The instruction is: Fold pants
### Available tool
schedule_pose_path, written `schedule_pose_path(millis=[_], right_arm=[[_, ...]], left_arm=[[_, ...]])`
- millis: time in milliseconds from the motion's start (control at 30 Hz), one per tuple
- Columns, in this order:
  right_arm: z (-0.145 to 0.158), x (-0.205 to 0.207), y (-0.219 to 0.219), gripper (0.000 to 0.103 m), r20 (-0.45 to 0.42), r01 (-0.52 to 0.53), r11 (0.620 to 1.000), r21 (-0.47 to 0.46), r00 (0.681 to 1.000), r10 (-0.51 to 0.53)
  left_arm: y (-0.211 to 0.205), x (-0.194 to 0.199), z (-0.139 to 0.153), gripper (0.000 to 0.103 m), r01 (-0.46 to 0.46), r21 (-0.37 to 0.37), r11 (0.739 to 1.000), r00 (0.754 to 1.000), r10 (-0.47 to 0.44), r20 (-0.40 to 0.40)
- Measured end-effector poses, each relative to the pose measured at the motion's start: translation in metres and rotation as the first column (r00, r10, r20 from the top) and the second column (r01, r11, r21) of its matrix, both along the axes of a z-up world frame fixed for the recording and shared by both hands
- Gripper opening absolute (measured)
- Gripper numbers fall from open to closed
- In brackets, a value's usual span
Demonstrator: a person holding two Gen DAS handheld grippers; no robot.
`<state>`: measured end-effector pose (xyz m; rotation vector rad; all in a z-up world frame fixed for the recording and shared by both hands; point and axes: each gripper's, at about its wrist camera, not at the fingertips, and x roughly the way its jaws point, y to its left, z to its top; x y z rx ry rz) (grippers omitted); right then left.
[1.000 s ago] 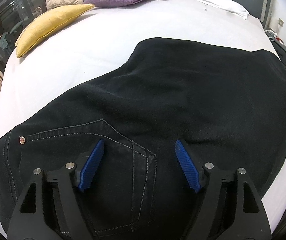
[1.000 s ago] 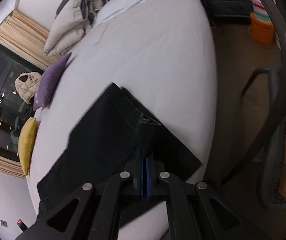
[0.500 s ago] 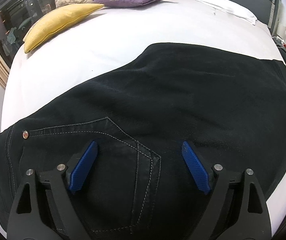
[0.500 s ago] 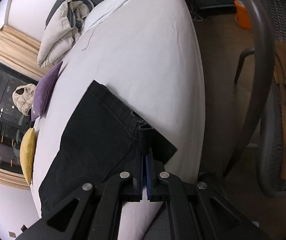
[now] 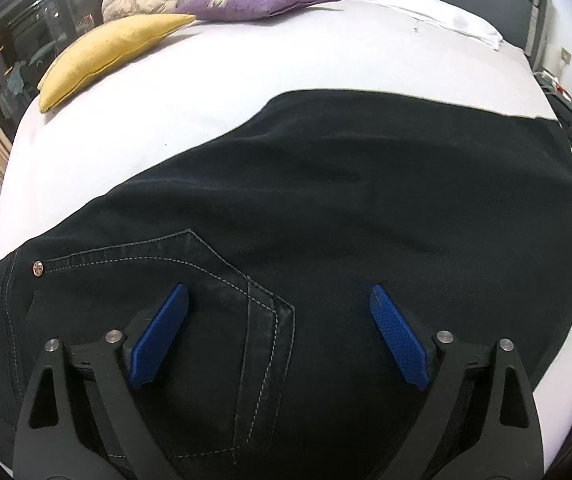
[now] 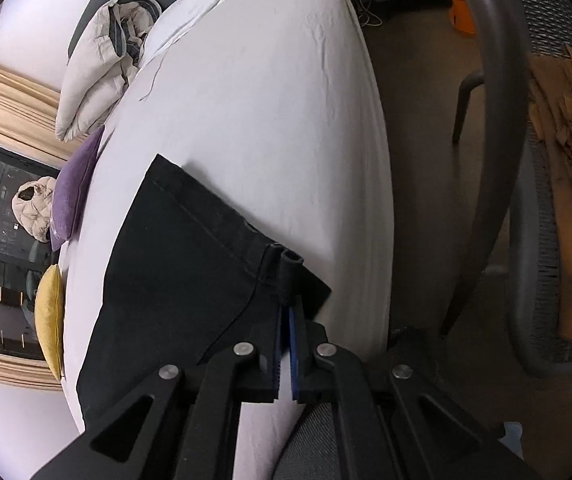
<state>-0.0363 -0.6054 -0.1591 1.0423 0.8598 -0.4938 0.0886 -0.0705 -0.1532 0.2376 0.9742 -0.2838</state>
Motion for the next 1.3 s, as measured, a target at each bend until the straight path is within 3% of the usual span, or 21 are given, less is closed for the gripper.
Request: schedule_pose_path(millis=[167, 233, 300, 367, 400, 500, 533, 600, 633, 700, 800, 833, 867, 933, 1000, 1033, 1100, 1167, 1200, 1233, 1300], right_arm=[[0.040, -0.021, -0.014, 0.009, -0.085, 0.071, 0.988, -0.137, 0.993, -0.083], [0.065, -0.016, -0.014, 0.011, -0.041, 0.054, 0.978, -0.202, 0.997, -0.063], [0.093, 0.010, -0.001, 0.011, 0.059, -0.037, 0.970, -0.240, 0.997, 0.053], [0.105, 0.054, 0.028, 0.015, 0.121, -0.233, 0.947, -0.220, 0.957, 0.263], [0.100, 0.083, 0.052, 0.022, 0.164, -0.383, 0.909, -0.163, 0.898, 0.407], [0.069, 0.119, 0.098, 0.027, 0.131, -0.570, 0.818, -0.075, 0.808, 0.575], [0.052, 0.122, 0.106, 0.027, 0.096, -0.594, 0.803, -0.038, 0.798, 0.595], [0.015, 0.112, 0.101, 0.020, 0.011, -0.565, 0.824, 0.046, 0.825, 0.565], [0.001, 0.101, 0.088, 0.005, 0.017, -0.525, 0.846, 0.095, 0.851, 0.526], [-0.008, 0.073, 0.058, 0.000, 0.037, -0.446, 0.883, 0.144, 0.894, 0.446], [0.009, 0.051, 0.033, 0.000, -0.091, -0.374, 0.927, 0.017, 0.923, 0.374], [0.020, 0.051, 0.028, 0.003, -0.140, -0.353, 0.935, -0.036, 0.928, 0.345], [0.032, 0.053, 0.026, 0.016, -0.182, -0.341, 0.936, -0.091, 0.929, 0.321], [0.058, 0.072, 0.041, 0.037, -0.121, -0.394, 0.909, -0.138, 0.917, 0.379], [0.081, 0.112, 0.084, 0.064, 0.012, -0.544, 0.830, -0.123, 0.836, 0.549], [0.089, 0.134, 0.113, 0.068, 0.077, -0.633, 0.765, -0.120, 0.762, 0.643], [0.103, 0.181, 0.181, 0.070, 0.171, -0.806, 0.575, -0.142, 0.552, 0.816], [0.111, 0.219, 0.245, 0.070, 0.138, -0.889, 0.381, -0.254, 0.356, 0.924], [0.109, 0.238, 0.273, 0.070, 0.073, -0.903, 0.306, -0.300, 0.299, 0.952], [0.106, 0.252, 0.287, 0.070, 0.038, -0.914, 0.269, -0.303, 0.270, 0.962], [0.096, 0.279, 0.325, 0.070, -0.011, -0.939, 0.159, -0.304, 0.170, 0.985]], left_arm=[[0.003, -0.008, 0.024, 0.093, 0.001, -0.054, 0.999, 0.999, 0.001, 0.047], [-0.001, -0.009, 0.033, 0.093, 0.009, -0.077, 0.997, 0.997, -0.004, 0.071], [-0.008, -0.004, 0.041, 0.093, 0.019, -0.092, 0.996, 0.996, -0.011, 0.086], [-0.017, 0.002, 0.043, 0.093, 0.033, -0.095, 0.995, 0.996, -0.025, 0.084], [-0.021, 0.004, 0.041, 0.093, 0.038, -0.093, 0.995, 0.996, -0.031, 0.081], [-0.029, 0.011, 0.029, 0.093, 0.053, -0.087, 0.995, 0.997, -0.048, 0.060], [-0.030, 0.014, 0.019, 0.093, 0.047, -0.072, 0.996, 0.999, -0.044, 0.031], [-0.031, 0.016, -0.003, 0.093, 0.034, -0.053, 0.998, 0.998, -0.037, -0.053], [-0.030, 0.013, -0.005, 0.093, 0.047, -0.054, 0.997, 0.998, -0.049, -0.040], [-0.030, 0.010, -0.003, 0.093, 0.070, -0.041, 0.997, 0.997, -0.071, -0.037], [-0.021, 0.007, 0.005, 0.093, 0.057, -0.046, 0.997, 0.998, -0.058, -0.017], [-0.017, 0.007, 0.009, 0.093, 0.045, -0.065, 0.997, 0.999, -0.045, -0.005], [-0.013, 0.005, 0.014, 0.093, 0.031, -0.085, 0.996, 1.000, -0.030, 0.009], [-0.002, -0.002, 0.024, 0.093, -0.007, -0.115, 0.993, 0.999, 0.011, 0.038], [0.005, 0.000, 0.024, 0.093, -0.026, -0.126, 0.992, 0.999, 0.030, 0.028], [0.007, 0.004, 0.018, 0.093, -0.039, -0.116, 0.992, 0.999, 0.040, 0.008], [0.011, 0.006, 0.008, 0.093, -0.047, -0.097, 0.994, 0.999, 0.045, -0.023], [0.009, 0.007, -0.001, 0.093, -0.026, -0.066, 0.997, 0.999, 0.024, -0.032], [0.008, 0.006, -0.002, 0.093, -0.017, -0.059, 0.998, 0.999, 0.016, -0.028], [0.010, 0.005, -0.002, 0.093, -0.017, -0.063, 0.998, 0.999, 0.015, -0.031], [0.011, 0.005, -0.004, 0.093, -0.022, -0.073, 0.997, 0.999, 0.020, -0.031]])
